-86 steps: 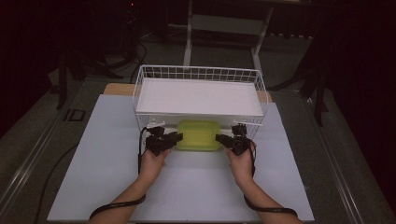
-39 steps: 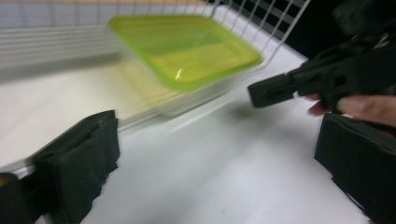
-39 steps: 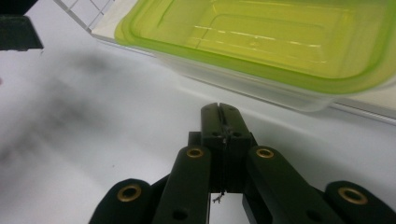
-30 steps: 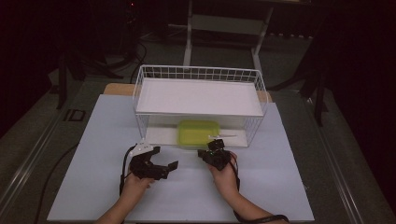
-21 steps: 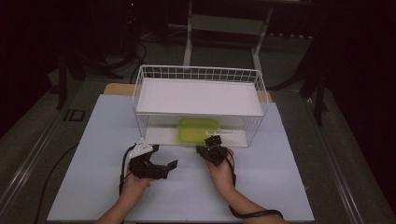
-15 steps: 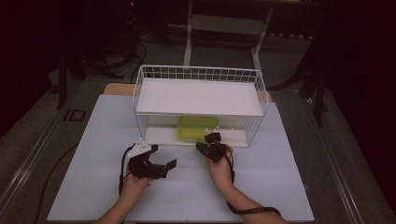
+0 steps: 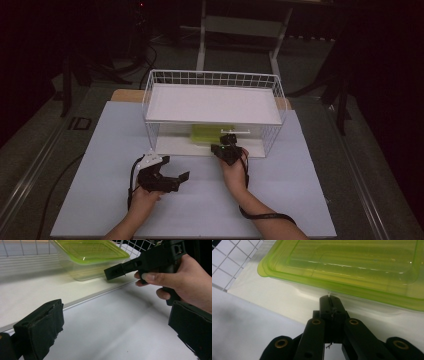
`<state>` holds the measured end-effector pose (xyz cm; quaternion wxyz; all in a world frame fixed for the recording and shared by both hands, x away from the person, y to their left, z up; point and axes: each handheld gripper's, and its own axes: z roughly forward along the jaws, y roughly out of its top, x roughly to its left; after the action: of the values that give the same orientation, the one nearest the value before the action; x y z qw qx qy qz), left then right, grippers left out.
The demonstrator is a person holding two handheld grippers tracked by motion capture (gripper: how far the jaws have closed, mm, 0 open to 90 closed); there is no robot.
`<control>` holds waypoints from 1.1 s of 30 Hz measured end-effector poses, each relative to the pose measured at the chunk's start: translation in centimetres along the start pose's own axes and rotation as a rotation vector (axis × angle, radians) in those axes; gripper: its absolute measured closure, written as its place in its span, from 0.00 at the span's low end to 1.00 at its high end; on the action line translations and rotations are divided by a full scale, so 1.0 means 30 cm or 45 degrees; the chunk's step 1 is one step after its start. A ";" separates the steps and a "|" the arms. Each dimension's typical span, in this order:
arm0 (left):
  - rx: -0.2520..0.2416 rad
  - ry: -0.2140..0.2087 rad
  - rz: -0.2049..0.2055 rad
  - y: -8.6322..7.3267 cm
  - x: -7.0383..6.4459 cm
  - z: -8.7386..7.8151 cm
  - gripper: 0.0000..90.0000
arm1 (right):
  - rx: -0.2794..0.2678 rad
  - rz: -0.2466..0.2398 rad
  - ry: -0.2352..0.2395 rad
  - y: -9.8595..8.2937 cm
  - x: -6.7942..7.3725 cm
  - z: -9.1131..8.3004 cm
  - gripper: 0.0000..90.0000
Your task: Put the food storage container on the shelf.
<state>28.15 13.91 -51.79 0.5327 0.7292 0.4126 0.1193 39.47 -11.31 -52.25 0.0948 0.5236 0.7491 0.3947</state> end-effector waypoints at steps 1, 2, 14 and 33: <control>-0.002 -0.003 -0.005 -0.001 0.000 0.000 0.01 | 0.000 0.008 -0.012 0.004 -0.003 0.005 1.00; -0.003 -0.004 -0.008 -0.001 0.000 0.000 0.01 | 0.003 0.024 -0.022 0.008 -0.001 0.006 1.00; 0.006 0.007 -0.001 -0.008 -0.007 0.008 0.01 | -0.040 0.000 -0.009 0.035 -0.024 0.031 1.00; -0.020 0.013 0.040 -0.008 -0.002 0.000 0.01 | -0.041 -0.039 0.038 -0.019 0.022 -0.039 0.91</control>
<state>28.01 13.88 -51.99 0.5342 0.7309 0.4028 0.1348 38.13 -11.40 -51.69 0.0979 0.5044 0.7520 0.4129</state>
